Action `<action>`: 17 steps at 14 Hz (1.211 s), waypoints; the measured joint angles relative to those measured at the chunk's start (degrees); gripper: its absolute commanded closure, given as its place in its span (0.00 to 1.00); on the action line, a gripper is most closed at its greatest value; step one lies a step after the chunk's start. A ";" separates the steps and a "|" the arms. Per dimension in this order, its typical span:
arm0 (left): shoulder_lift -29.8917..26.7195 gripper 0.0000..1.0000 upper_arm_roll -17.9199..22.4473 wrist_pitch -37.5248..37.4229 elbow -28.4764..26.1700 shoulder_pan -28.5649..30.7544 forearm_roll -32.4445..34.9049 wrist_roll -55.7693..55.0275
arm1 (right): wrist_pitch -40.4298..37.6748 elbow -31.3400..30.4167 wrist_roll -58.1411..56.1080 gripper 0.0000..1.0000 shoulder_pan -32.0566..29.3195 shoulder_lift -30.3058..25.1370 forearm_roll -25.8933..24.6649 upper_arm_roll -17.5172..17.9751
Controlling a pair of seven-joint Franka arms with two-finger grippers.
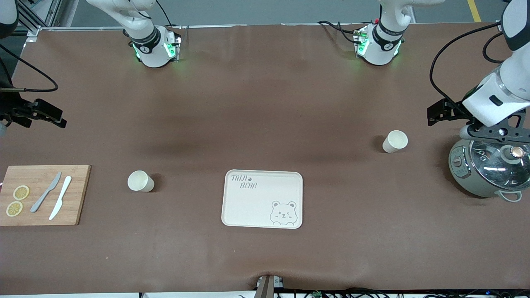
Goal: Place white IKEA cup upright on tray with both arms
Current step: 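Move the left gripper down toward the white cup beside the pot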
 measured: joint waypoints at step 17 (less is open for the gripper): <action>-5.23 0.00 -0.04 25.00 -26.43 4.74 0.05 6.29 | 0.02 0.00 0.00 0.00 0.04 0.28 0.00 0.07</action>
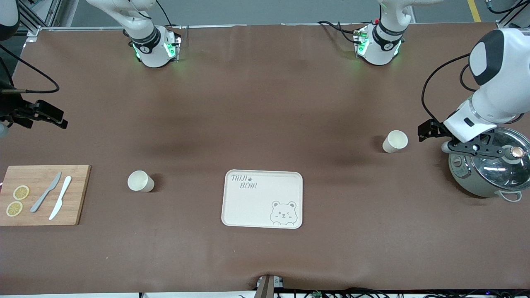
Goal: Place white IKEA cup upright on tray with both arms
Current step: 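Move the left gripper down toward the white cup beside the pot, then lower the left gripper over the cup and close on its rim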
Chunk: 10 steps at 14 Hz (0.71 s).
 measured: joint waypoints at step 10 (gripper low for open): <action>-3.83 0.00 -0.03 20.23 -19.85 0.40 0.00 0.54 | 0.00 0.00 0.00 0.00 0.04 0.04 0.00 0.05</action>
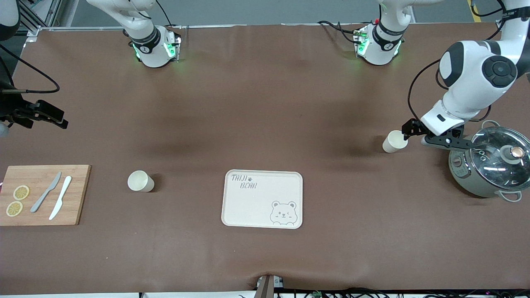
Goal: Place white IKEA cup upright on tray with both arms
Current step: 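Lower the left gripper over the cup and close on its rim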
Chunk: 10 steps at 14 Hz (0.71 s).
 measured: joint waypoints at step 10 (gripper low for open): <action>1.57 0.00 0.03 13.32 -9.74 3.42 0.00 5.27 | 0.01 0.00 0.00 0.00 0.02 0.08 0.00 0.02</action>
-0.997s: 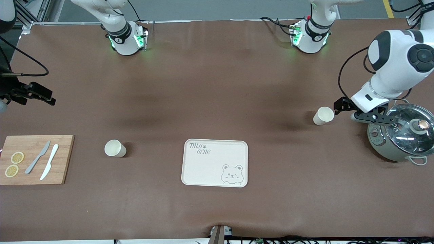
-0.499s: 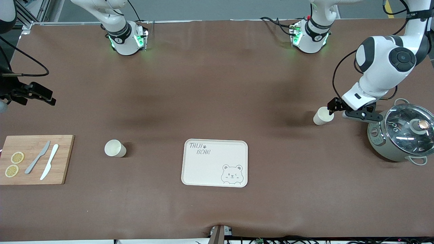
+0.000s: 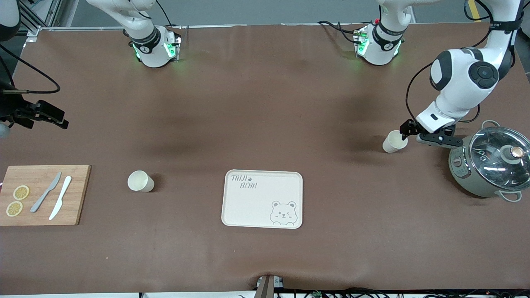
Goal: Place white IKEA cup upright on tray with both arms
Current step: 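Lower the left gripper over the cup and close on its rim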
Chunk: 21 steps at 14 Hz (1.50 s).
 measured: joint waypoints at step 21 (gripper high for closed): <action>10.37 0.00 0.01 7.83 -1.53 2.60 0.00 0.65 | 0.02 0.00 0.00 0.00 0.00 0.02 0.00 0.01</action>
